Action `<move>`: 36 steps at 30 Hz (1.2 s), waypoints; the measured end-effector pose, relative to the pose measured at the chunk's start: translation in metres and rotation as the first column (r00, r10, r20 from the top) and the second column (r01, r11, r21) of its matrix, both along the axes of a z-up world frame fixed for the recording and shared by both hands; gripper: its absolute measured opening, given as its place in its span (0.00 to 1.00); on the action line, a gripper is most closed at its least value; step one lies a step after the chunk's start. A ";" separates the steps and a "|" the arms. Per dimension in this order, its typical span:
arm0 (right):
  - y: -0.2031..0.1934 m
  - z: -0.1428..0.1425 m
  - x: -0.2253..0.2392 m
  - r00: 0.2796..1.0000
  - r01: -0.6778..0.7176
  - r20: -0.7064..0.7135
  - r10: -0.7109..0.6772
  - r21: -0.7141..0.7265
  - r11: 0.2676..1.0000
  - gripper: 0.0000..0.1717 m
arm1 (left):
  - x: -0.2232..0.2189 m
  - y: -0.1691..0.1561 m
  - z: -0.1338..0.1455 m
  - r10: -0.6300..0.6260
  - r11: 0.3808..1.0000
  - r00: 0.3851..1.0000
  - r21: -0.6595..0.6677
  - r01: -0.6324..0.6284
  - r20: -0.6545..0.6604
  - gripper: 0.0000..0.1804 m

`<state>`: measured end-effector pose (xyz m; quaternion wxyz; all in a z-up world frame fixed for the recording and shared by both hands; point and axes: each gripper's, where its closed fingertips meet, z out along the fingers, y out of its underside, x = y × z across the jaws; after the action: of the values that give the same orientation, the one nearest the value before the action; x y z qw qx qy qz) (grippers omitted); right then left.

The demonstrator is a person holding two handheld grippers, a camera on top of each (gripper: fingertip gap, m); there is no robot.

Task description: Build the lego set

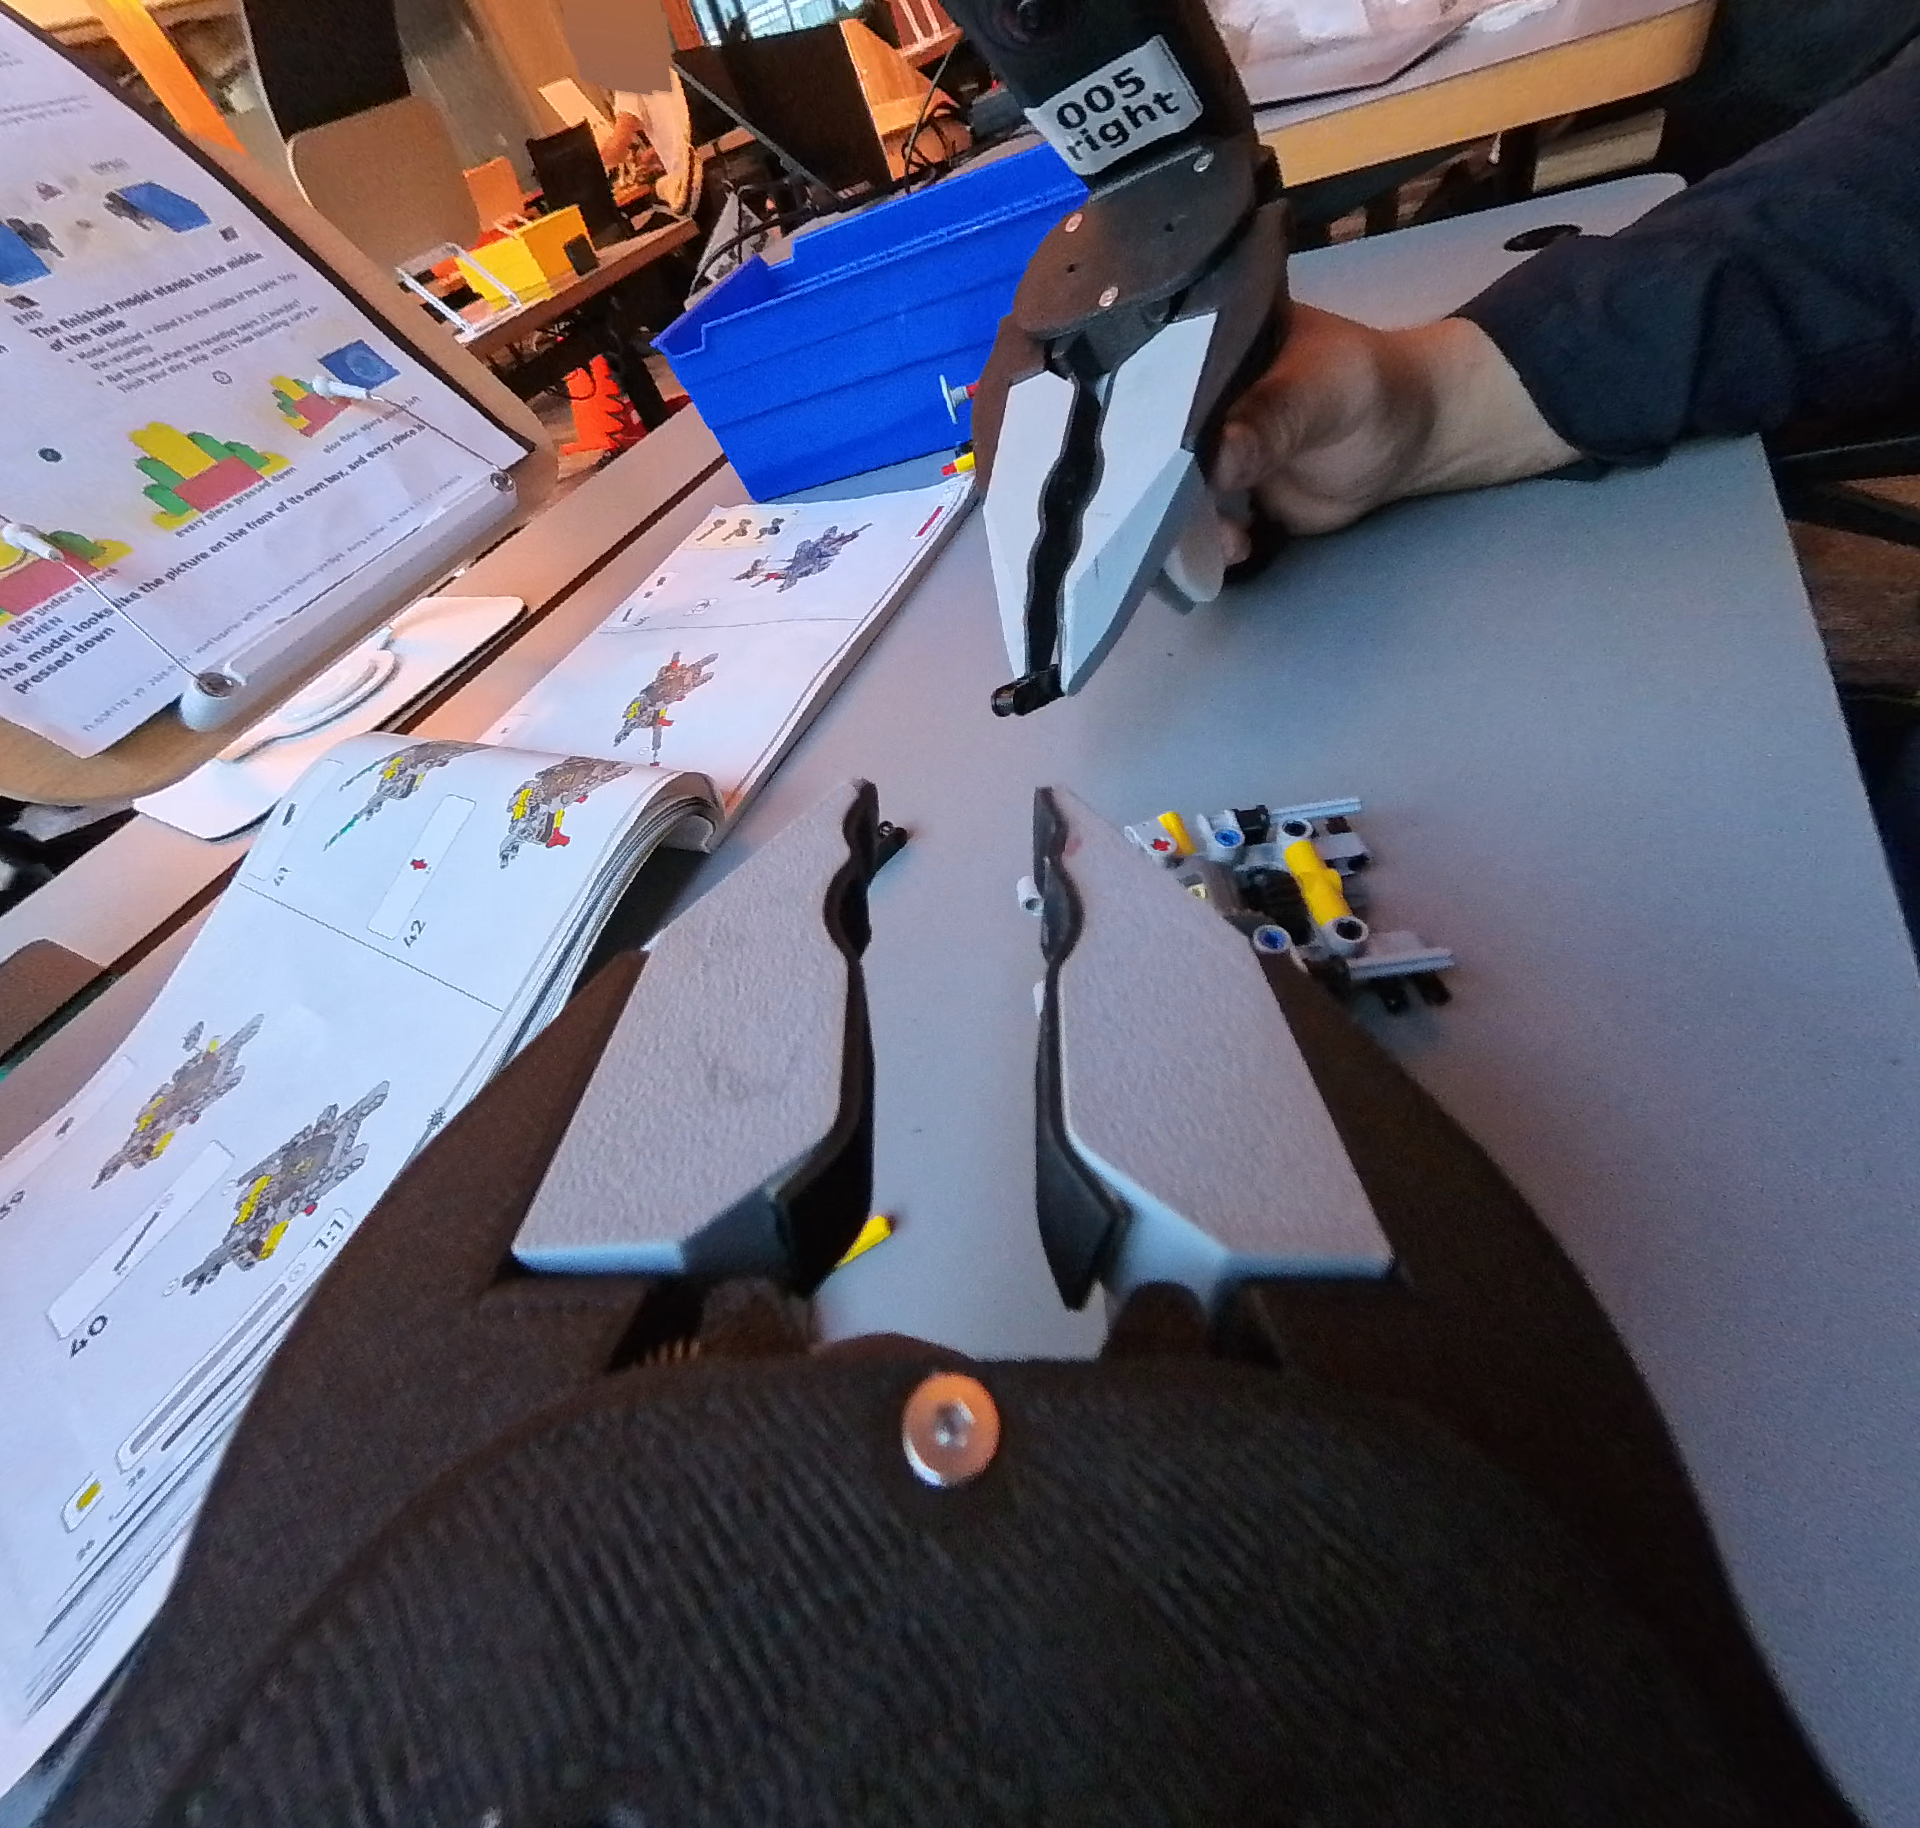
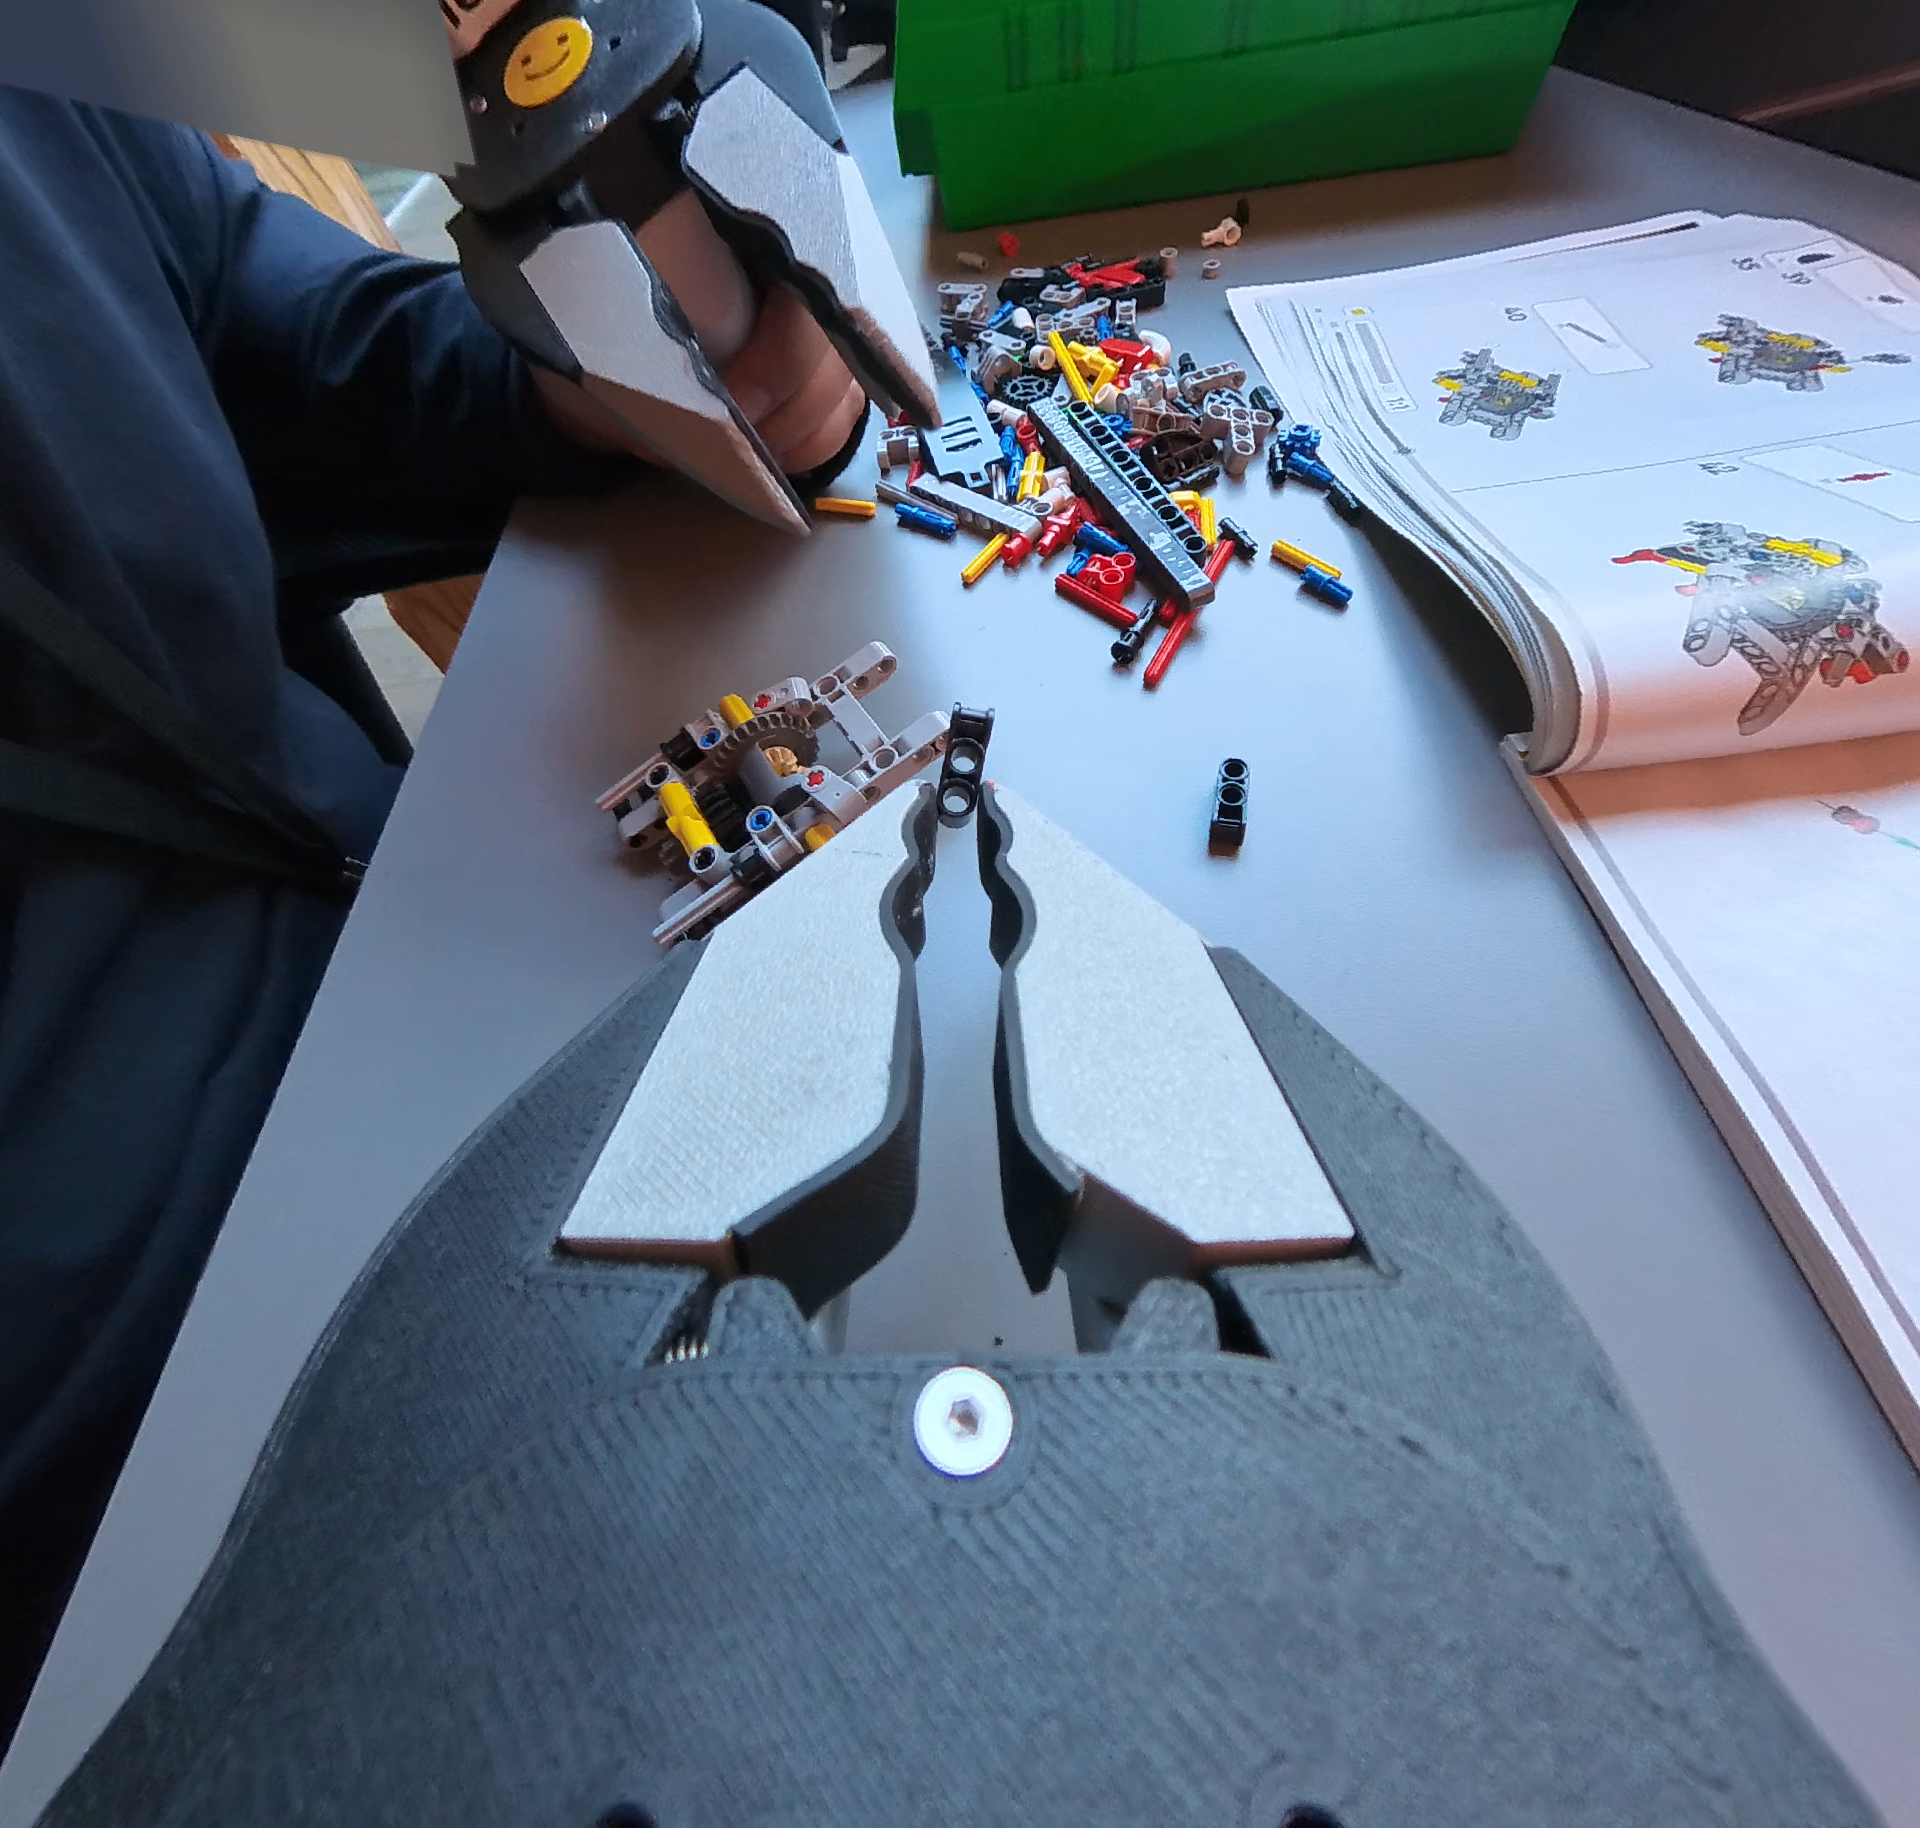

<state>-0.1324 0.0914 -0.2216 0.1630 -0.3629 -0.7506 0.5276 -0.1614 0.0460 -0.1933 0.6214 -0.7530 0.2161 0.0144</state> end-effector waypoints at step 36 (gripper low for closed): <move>-0.021 -0.022 0.016 0.948 -0.278 -0.035 0.316 0.392 0.877 0.03 | 0.025 0.015 -0.038 -0.175 0.901 0.984 -0.402 0.164 0.007 0.12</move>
<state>-0.1160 0.0701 -0.2434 0.1842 -0.1782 -0.8767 0.4071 -0.1359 0.0614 -0.2314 0.4496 -0.8423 0.2881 -0.0734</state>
